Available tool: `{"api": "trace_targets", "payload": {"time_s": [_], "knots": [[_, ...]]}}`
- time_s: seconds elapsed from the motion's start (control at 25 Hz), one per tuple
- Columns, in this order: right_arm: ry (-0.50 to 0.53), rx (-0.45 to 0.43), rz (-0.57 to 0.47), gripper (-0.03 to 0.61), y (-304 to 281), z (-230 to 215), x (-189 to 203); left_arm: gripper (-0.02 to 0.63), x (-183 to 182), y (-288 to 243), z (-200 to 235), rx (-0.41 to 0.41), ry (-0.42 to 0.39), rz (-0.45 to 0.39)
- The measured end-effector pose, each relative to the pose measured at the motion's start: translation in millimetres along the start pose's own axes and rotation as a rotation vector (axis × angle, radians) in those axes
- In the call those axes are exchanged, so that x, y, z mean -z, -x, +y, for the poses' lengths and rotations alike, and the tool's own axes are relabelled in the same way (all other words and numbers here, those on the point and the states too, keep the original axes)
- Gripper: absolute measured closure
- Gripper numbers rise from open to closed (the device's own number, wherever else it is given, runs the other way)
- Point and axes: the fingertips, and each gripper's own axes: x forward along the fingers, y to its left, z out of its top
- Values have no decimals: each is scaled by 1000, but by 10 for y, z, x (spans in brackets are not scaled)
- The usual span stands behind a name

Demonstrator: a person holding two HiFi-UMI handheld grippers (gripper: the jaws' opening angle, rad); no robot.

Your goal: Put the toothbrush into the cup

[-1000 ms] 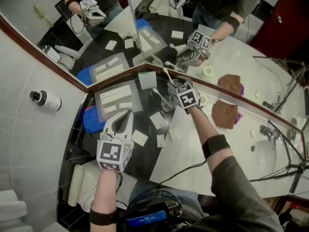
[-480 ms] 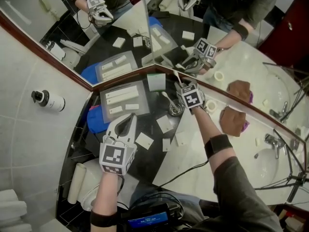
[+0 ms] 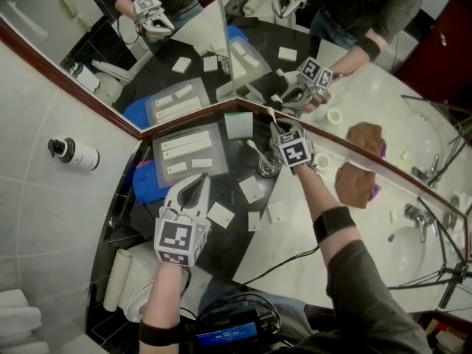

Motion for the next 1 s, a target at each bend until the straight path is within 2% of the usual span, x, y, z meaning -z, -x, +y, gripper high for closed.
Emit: {"api": "trace_targets", "payload": {"time_s": [0.36,0.72,1.0], "knots": [[3,19,-90,531,309,-7,-295,611,129,91,38,-35,39,-7],[12,34,-202,532,951,0,-685,611,-18,182,-88,-28,60,-50],[7,59,-258,531,1580,7,-788,611,-139,239,-282,-4,52,-77]]}}
